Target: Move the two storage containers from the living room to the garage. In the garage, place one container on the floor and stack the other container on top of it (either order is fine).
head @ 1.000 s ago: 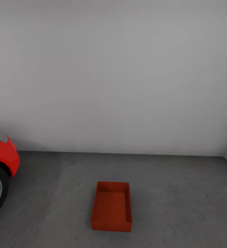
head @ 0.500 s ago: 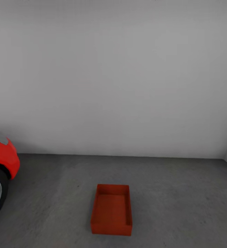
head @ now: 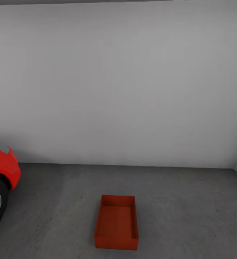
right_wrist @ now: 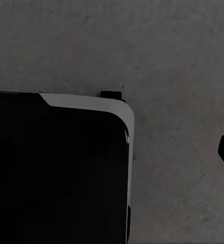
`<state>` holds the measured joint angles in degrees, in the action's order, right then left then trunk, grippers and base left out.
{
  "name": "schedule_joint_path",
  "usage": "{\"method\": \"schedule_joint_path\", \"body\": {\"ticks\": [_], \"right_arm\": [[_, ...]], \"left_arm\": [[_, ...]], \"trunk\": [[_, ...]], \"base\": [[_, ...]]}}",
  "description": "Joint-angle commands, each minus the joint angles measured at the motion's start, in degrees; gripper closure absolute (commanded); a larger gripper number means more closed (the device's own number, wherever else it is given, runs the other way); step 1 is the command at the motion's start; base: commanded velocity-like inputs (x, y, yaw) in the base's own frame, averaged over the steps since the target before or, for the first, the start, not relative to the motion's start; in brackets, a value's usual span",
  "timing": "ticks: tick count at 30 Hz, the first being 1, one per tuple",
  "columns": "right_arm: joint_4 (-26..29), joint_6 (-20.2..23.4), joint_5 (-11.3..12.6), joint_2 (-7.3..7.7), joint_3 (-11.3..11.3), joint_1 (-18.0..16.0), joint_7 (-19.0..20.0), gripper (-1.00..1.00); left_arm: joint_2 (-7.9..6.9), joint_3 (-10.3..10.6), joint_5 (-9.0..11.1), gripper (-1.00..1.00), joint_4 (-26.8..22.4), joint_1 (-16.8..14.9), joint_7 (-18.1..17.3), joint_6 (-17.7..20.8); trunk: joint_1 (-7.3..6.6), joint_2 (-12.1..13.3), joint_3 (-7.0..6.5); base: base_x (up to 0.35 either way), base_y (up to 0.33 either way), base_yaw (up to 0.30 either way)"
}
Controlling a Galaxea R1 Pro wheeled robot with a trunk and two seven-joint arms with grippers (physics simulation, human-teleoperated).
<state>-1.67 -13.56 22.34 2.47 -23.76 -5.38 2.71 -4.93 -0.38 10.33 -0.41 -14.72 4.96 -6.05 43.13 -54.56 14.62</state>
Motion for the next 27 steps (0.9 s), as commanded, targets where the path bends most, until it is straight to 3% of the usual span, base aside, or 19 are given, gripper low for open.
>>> {"method": "schedule_joint_path", "body": {"ticks": [1,27], "right_arm": [[-0.18,-0.32,0.6,-0.01,-0.41,-0.07,0.28,-1.0],[-0.18,-0.31,0.59,-0.01,-0.41,-0.07,0.36,-1.0]], "left_arm": [[0.01,0.0,0.31,-1.0,0.05,-0.04,0.05,-0.19],[0.01,0.0,0.31,-1.0,0.04,-0.04,0.05,-0.19]], "trunk": [[0.0,-0.05,-0.03],[0.0,-0.05,-2.46]], "base": [[0.0,0.0,0.0],[0.0,0.0,0.0]]}}
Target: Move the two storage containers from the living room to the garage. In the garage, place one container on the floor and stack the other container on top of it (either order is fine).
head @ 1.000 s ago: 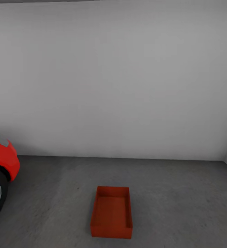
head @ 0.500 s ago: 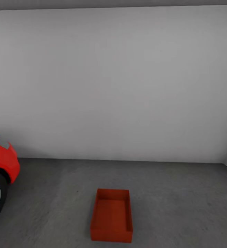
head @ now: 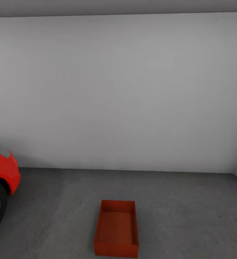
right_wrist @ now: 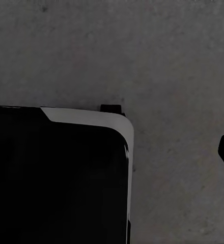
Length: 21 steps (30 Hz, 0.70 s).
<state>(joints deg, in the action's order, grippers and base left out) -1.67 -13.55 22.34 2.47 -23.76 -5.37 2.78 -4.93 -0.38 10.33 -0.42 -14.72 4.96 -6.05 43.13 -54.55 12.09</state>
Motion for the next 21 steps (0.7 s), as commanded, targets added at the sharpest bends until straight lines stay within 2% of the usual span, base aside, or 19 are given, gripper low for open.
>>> {"method": "schedule_joint_path", "body": {"ticks": [1,14,21], "right_arm": [[-0.18,-0.33,0.6,-0.01,-0.41,-0.07,0.29,-1.0],[-0.18,-0.46,0.88,0.03,-0.36,-0.07,0.13,-1.0],[-0.18,-0.56,0.94,0.07,-0.36,-0.07,0.12,-1.0]], "left_arm": [[0.01,0.01,0.31,-1.0,0.05,-0.04,0.05,-0.19],[0.01,0.02,0.31,-1.0,0.02,-0.04,0.05,-0.19],[0.01,0.0,0.31,-1.0,0.04,-0.04,0.05,-0.19]], "trunk": [[0.01,-0.05,-0.02],[0.01,-0.05,-1.1],[0.01,-0.05,-1.26]], "base": [[0.0,0.0,0.0],[0.0,0.0,-0.003],[0.0,0.0,-0.208]]}}
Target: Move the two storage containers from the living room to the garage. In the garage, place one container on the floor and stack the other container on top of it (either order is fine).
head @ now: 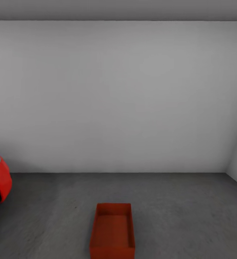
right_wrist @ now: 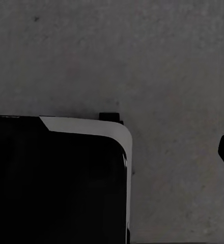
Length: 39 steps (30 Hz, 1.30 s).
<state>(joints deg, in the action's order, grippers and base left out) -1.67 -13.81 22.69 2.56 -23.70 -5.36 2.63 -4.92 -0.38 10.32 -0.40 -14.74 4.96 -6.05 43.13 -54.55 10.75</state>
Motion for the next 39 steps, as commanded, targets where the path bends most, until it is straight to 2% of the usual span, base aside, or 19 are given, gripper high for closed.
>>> {"method": "schedule_joint_path", "body": {"ticks": [1,39], "right_arm": [[-0.18,-0.28,0.59,-0.02,-0.41,-0.08,0.27,-1.0],[-0.18,-0.16,0.25,-0.1,-0.47,-0.08,0.19,-1.0]], "left_arm": [[0.0,-0.02,0.31,-1.0,0.03,-0.03,0.05,-0.19],[-0.02,0.01,0.31,-1.0,0.01,-0.03,0.05,-0.19]], "trunk": [[0.01,-0.05,0.05],[0.01,-0.05,-0.12]], "base": [[0.0,0.0,-0.278],[0.0,0.0,-0.289]]}}
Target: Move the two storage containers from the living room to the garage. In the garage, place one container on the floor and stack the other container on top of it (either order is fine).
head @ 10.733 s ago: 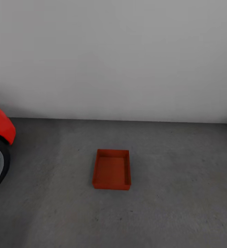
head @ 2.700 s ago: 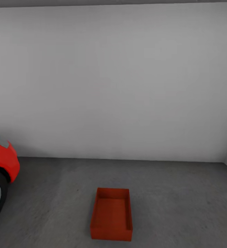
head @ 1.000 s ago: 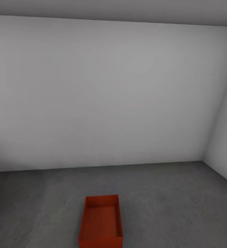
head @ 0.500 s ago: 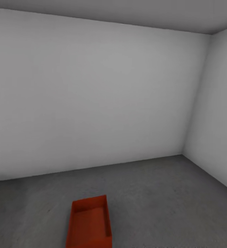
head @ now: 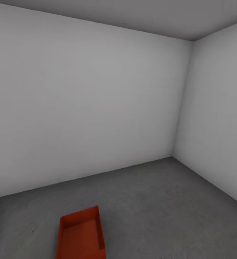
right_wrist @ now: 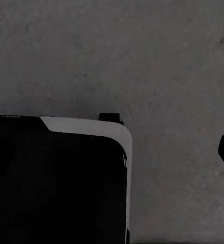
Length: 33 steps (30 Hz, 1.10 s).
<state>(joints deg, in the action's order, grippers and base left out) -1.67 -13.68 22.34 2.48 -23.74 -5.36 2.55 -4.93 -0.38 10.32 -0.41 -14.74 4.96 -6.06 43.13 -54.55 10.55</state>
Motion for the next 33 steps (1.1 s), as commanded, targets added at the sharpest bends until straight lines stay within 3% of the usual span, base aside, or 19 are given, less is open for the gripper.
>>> {"method": "schedule_joint_path", "body": {"ticks": [1,14,19,25,33], "right_arm": [[-0.18,-0.27,0.62,-0.02,-0.43,-0.09,0.27,-1.0],[-0.18,-0.21,0.68,-0.02,-0.43,-0.09,0.27,-1.0],[-0.18,-0.21,0.68,-0.02,-0.43,-0.09,0.27,-1.0],[-0.18,-0.23,0.96,0.08,-0.36,-0.09,0.27,-1.0],[-0.18,-0.29,1.11,0.22,-0.26,-0.09,0.27,-1.0]], "left_arm": [[0.0,0.0,0.31,-1.0,0.04,-0.03,0.05,-0.19],[0.01,-0.01,0.36,-1.0,0.05,-0.03,0.01,-0.19],[1.23,-0.02,0.64,-1.0,0.32,0.28,-0.46,-0.18],[2.02,0.21,0.06,-1.0,0.35,4.05,-0.72,-0.55],[2.17,0.28,0.04,-1.0,0.37,4.85,-0.74,-2.55]], "trunk": [[0.01,-0.06,0.08],[0.01,-0.06,0.08],[0.01,-0.06,0.08],[0.01,-0.06,0.08],[0.01,-0.06,0.08]], "base": [[0.0,0.0,-0.29],[0.0,0.0,-0.29],[0.0,0.0,-0.29],[0.0,0.0,-0.29],[0.0,0.0,-0.29]]}}
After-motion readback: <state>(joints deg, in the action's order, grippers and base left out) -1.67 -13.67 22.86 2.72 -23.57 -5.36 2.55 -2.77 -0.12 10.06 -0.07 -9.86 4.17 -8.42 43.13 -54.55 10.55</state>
